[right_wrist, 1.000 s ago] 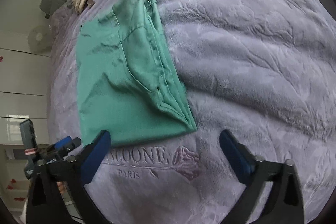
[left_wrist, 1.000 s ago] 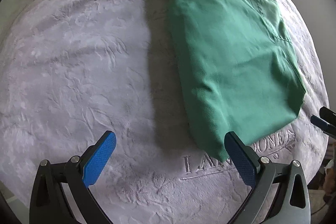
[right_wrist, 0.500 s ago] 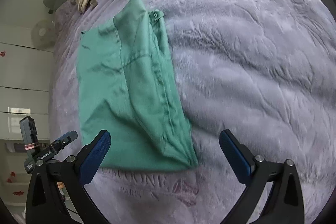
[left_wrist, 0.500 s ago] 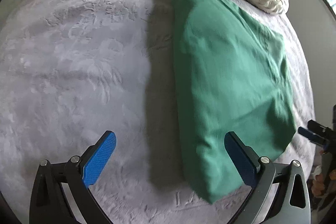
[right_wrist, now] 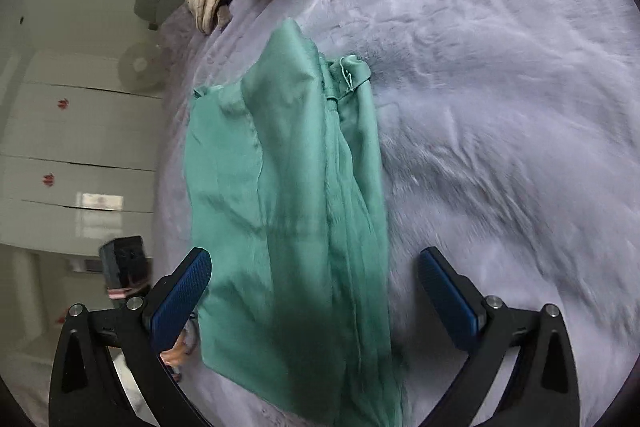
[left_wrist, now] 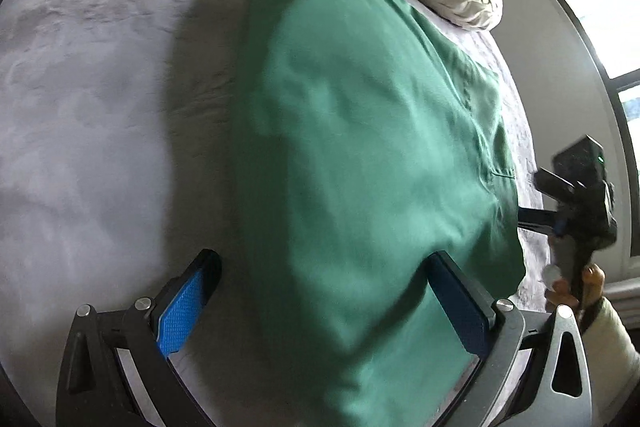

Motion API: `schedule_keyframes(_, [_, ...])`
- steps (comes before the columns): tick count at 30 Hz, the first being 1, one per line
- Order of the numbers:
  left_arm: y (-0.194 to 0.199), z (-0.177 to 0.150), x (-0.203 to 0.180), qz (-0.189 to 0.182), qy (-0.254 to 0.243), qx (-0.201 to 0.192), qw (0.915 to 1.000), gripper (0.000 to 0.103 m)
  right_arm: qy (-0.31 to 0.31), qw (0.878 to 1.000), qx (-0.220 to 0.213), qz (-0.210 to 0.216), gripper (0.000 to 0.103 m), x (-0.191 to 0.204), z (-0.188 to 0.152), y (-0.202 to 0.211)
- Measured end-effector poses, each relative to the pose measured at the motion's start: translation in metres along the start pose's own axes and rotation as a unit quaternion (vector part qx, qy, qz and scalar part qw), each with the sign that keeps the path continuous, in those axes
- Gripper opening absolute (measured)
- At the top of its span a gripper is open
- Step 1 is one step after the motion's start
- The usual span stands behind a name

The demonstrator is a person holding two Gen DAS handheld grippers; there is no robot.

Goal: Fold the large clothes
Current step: 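Grasp the shirt side with the right gripper and lift it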

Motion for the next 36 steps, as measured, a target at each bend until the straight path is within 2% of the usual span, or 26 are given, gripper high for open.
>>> schedule_keyframes(5, [-0.018, 0.007, -0.014, -0.01, -0.018, 0.01, 0.9997, 0.103, 0.006, 0.999, 0.015, 0.036, 0.103, 0.013, 0.018, -0.022])
schedule_keyframes(7, [-0.024, 0.01, -0.017, 0.007, -0.024, 0.011, 0.9996, 0.103, 0.015, 0.998, 0.016, 0.053, 0.103, 0.026, 0.024, -0.028])
schedule_keyframes(9, [-0.03, 0.011, -0.014, 0.007, -0.026, 0.014, 0.9995, 0.103, 0.021, 0.997, 0.015, 0.068, 0.103, 0.036, 0.029, -0.034])
schedule_keyframes(12, [-0.032, 0.012, -0.012, -0.003, -0.023, 0.021, 0.9995, 0.102, 0.01, 0.998, 0.022, 0.062, 0.103, 0.032, 0.035, -0.05])
schedule_keyframes(14, [-0.027, 0.011, -0.012, 0.009, -0.027, 0.022, 0.9994, 0.093, -0.013, 0.998, 0.016, 0.059, 0.102, 0.028, 0.037, -0.053])
schedule_keyframes(15, [-0.025, 0.011, -0.014, 0.015, -0.03, 0.021, 0.9992, 0.084, -0.018, 0.998, 0.013, 0.053, 0.096, 0.028, 0.037, -0.052])
schedule_keyframes(16, [-0.02, 0.011, -0.017, 0.013, -0.033, 0.015, 0.9992, 0.073, -0.023, 0.999, 0.01, 0.044, 0.064, 0.027, 0.035, -0.051])
schedule_keyframes(17, [-0.017, 0.013, -0.02, 0.011, -0.034, 0.01, 0.9993, 0.068, -0.027, 0.999, 0.01, 0.022, 0.043, 0.025, 0.034, -0.052])
schedule_keyframes(18, [-0.013, 0.014, -0.022, 0.005, -0.035, 0.006, 0.9993, 0.059, -0.031, 0.999, 0.012, 0.01, 0.03, 0.021, 0.031, -0.051])
schedule_keyframes(19, [-0.007, 0.014, -0.025, -0.004, -0.036, 0.002, 0.9993, 0.052, -0.036, 0.999, 0.008, 0.025, 0.023, 0.021, 0.028, -0.048])
schedule_keyframes(22, [0.012, 0.014, -0.035, -0.022, -0.049, -0.004, 0.9985, 0.046, -0.033, 0.998, -0.009, 0.055, 0.021, 0.037, 0.021, -0.035])
schedule_keyframes(29, [0.069, 0.004, -0.054, -0.048, -0.084, -0.014, 0.9952, 0.045, -0.033, 0.993, -0.026, 0.112, 0.021, 0.087, -0.006, -0.003])
schedule_keyframes(33, [0.113, -0.017, -0.043, -0.057, -0.086, -0.005, 0.9946, 0.046, -0.035, 0.99, -0.024, 0.133, 0.021, 0.113, -0.035, 0.004])
schedule_keyframes(36, [0.138, -0.04, -0.027, -0.051, -0.083, 0.013, 0.9951, 0.046, -0.036, 0.99, -0.011, 0.138, 0.021, 0.141, -0.065, -0.006])
Point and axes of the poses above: each gripper's, at about its wrist camera, not at the fingertips, and y roughly against the way its jaws point, x to its left, z to its top, the point moved 6 cm from there along -y, roughly the way its jaws point, and after that the axes turned 12 degrees about -z, right-handed, at the moved point
